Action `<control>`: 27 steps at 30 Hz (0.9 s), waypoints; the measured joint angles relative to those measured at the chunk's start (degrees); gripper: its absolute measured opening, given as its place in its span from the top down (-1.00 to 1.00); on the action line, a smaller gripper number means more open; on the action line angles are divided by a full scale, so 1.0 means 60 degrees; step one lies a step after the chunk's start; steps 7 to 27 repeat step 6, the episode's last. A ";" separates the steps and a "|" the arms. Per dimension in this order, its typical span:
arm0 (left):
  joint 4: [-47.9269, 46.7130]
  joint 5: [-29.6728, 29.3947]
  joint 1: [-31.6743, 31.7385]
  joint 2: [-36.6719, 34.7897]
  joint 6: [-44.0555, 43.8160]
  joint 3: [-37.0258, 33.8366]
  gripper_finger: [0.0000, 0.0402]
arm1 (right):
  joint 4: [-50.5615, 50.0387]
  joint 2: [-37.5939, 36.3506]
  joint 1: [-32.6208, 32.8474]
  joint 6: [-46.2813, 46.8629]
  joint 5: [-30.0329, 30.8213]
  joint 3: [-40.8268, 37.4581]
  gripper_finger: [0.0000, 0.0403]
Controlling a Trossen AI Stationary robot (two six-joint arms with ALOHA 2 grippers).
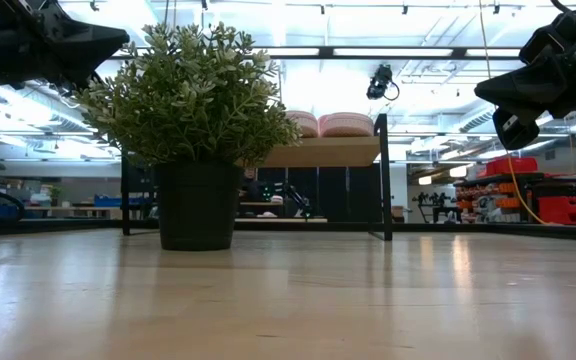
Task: Pick and place slides into the shelf
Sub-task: Return to Home Position
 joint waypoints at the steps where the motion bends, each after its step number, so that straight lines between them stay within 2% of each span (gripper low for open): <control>1: 0.0002 0.0004 0.0000 0.0000 -0.0006 -0.0002 0.88 | 0.0000 0.0000 0.0000 0.0003 0.0001 0.0000 0.85; 27: 0.0000 0.0004 0.0000 0.0000 -0.0006 -0.0001 0.83 | -0.0001 0.0000 0.0000 0.0000 0.0001 0.0000 0.85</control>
